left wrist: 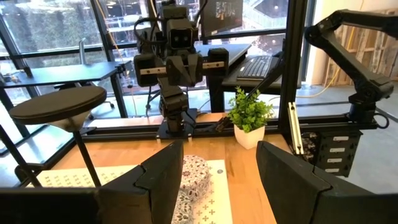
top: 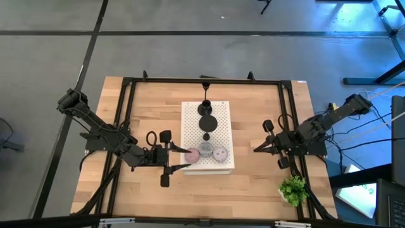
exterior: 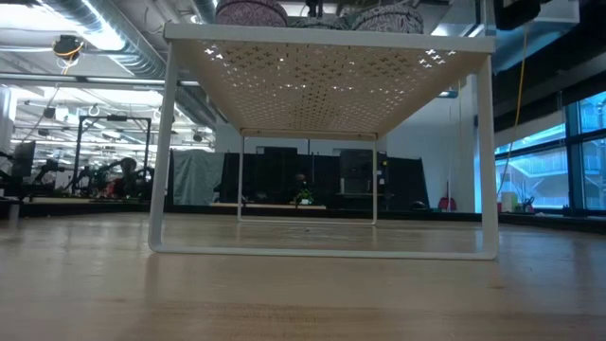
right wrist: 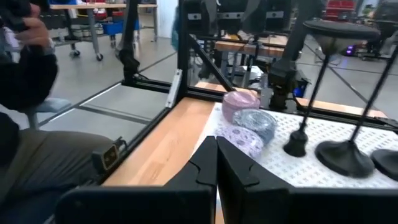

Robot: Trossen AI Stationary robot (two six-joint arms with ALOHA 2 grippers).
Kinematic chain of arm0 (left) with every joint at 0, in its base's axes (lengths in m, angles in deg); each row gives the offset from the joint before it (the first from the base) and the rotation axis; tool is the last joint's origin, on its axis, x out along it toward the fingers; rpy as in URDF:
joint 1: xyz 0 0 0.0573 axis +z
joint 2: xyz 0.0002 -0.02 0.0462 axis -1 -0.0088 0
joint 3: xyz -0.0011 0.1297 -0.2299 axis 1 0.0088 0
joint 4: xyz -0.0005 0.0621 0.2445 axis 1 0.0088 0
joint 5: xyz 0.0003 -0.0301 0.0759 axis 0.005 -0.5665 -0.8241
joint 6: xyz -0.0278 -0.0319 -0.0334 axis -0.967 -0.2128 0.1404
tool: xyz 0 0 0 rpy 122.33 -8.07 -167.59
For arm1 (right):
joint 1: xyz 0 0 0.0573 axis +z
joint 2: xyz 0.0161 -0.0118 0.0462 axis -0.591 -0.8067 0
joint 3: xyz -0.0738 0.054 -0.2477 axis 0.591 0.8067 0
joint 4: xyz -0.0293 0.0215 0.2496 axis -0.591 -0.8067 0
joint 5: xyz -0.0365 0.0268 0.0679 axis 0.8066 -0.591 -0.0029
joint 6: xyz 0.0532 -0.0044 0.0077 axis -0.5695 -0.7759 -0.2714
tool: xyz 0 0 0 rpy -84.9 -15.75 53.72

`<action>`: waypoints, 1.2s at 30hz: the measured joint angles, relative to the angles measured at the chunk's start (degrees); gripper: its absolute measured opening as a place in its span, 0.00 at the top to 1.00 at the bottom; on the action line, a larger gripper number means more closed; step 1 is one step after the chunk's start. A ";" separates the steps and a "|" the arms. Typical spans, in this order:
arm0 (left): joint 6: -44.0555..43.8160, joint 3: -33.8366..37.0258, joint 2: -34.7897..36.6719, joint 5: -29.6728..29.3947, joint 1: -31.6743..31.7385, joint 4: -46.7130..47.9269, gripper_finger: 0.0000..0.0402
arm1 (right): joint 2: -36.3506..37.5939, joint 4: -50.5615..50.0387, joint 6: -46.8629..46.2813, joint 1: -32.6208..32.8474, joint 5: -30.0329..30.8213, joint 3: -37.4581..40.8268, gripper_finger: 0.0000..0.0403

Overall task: Pick & Place candle stick holders
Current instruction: Return to Home Position

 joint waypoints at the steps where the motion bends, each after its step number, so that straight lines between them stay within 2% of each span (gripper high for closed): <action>1: 0.00 0.00 0.00 0.01 0.12 -0.04 0.50 | 0.30 0.09 0.01 -0.18 0.45 0.50 1.00; 7: 0.00 0.00 0.00 -0.01 0.39 -0.02 0.50 | 3.00 0.25 -0.29 -2.02 1.84 2.86 1.00; 16: 0.02 0.00 -0.02 -0.01 0.45 -0.02 0.50 | 6.90 0.87 -0.26 -5.20 -6.17 5.22 1.00; 27: 0.04 0.00 -0.06 -0.01 0.49 -0.02 0.50 | 7.56 0.97 -0.25 -8.14 -6.86 7.47 1.00; 36: 0.53 0.00 -0.07 -0.01 0.49 -0.02 0.50 | 10.24 4.20 0.18 -13.93 -16.10 10.52 1.00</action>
